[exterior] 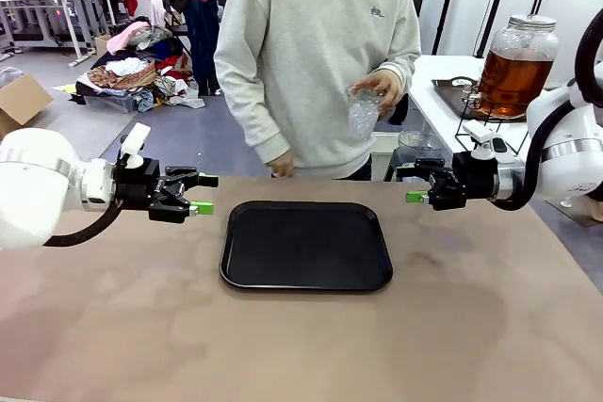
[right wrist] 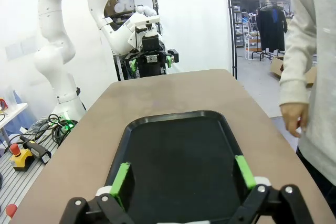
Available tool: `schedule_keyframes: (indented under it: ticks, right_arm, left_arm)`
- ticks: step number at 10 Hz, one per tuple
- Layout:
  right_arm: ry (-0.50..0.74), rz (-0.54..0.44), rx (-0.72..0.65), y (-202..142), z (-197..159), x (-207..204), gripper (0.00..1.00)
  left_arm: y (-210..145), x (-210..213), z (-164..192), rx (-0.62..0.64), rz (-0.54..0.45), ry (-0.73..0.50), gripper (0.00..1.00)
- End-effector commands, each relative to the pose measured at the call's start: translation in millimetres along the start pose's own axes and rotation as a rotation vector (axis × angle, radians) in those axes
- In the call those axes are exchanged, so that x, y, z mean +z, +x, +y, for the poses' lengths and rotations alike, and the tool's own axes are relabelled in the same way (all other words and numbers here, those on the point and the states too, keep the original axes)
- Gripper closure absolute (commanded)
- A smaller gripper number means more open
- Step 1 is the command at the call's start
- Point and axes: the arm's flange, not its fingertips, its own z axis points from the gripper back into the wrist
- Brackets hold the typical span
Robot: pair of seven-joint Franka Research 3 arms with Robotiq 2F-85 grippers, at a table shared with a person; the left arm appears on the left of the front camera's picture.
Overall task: Pour the drink into the iced cup.
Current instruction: Open the gripper to release the iced cup you were holding.
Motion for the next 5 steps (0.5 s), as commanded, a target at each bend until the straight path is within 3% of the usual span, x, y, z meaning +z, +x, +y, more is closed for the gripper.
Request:
schedule_keyframes:
  ticks: [1,5]
  right_arm:
    - [-0.004,0.004,0.0,3.0,-2.1,0.5,0.0]
    - [-0.004,0.004,0.0,3.0,-2.1,0.5,0.0]
  left_arm:
    - [1.2,0.5,-0.5,-0.006,-0.002,0.0,0.0]
    - [1.2,0.5,-0.5,-0.006,-0.002,0.0,0.0]
